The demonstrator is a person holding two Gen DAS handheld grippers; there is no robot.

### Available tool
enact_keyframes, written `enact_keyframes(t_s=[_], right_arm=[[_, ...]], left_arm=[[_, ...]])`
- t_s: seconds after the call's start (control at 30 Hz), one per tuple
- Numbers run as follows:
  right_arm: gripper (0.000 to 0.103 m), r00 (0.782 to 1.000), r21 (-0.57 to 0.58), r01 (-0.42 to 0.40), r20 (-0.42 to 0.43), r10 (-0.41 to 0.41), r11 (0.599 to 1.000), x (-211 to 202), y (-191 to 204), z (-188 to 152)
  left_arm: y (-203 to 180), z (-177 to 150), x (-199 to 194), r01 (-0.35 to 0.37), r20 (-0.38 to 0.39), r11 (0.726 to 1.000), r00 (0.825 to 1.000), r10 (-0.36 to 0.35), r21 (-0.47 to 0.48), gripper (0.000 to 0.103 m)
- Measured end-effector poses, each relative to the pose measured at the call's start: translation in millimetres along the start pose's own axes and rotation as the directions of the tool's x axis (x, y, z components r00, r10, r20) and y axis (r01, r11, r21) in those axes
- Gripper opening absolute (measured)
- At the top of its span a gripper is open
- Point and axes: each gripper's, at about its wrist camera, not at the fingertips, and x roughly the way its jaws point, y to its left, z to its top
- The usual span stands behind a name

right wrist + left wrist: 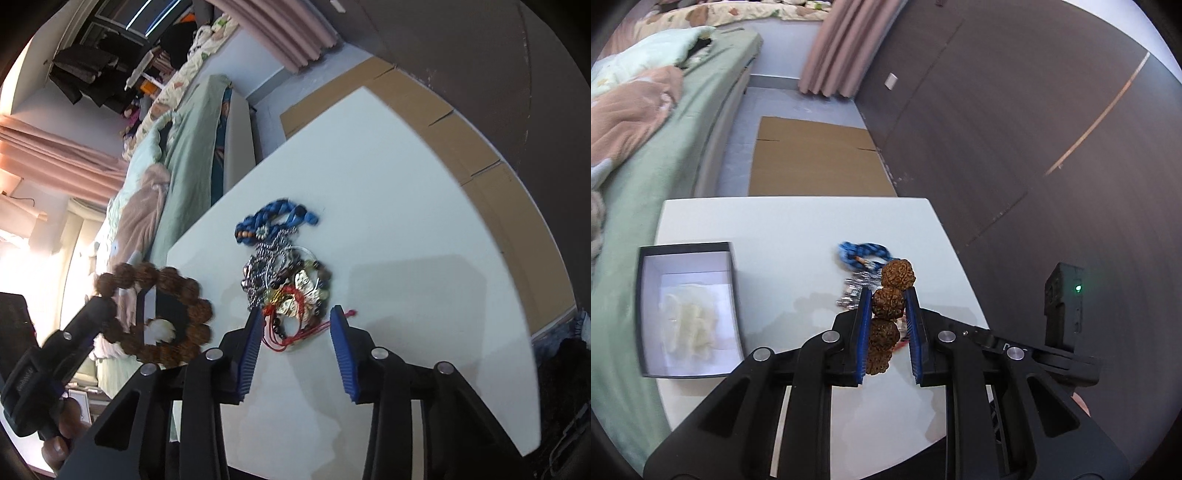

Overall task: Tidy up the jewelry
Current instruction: 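Close the left tool on the brown bead bracelet and lift it, then carry the brown bead bracelet into the black box and open the left tool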

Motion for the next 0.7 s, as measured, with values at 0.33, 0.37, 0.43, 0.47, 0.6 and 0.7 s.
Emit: enact_keyframes(t_s=[0.33,0.37,0.43,0.47,0.6,0.7], right_arm=[[0.014,0.997,0.000,0.040,-0.061,-0.040,0.999,33.2,7.5,-3.7],[0.008,0.997,0.000,0.050,-0.066,-0.050,0.999,36.1,7.9,-4.6],[0.002,0.997,-0.002,0.052,-0.060,-0.052,0.999,37.4,8.8,-5.9],[0.002,0.998,-0.008,0.045,-0.047,-0.045,0.999,34.5,11.1,-6.3],[0.001,1.000,-0.042,-0.023,-0.001,0.023,0.999,18.2,24.6,-7.5],[0.001,0.998,-0.079,-0.047,0.029,0.049,0.996,7.4,43.1,-7.0]], left_arm=[[50.2,1.8,-36.5,-0.057,0.054,0.995,0.997,0.062,-0.085,0.018],[55.6,1.7,-40.9,-0.061,0.059,0.994,0.996,0.067,-0.094,0.018],[61.7,1.4,-48.3,-0.064,0.068,0.992,0.995,0.071,-0.104,0.018],[66.1,1.7,-52.9,-0.066,0.075,0.992,0.994,0.074,-0.111,0.018],[76.8,2.3,-68.2,-0.073,0.097,0.989,0.992,0.085,-0.127,0.018],[85.2,2.5,-73.9,-0.073,0.105,0.987,0.991,0.088,-0.141,0.018]])
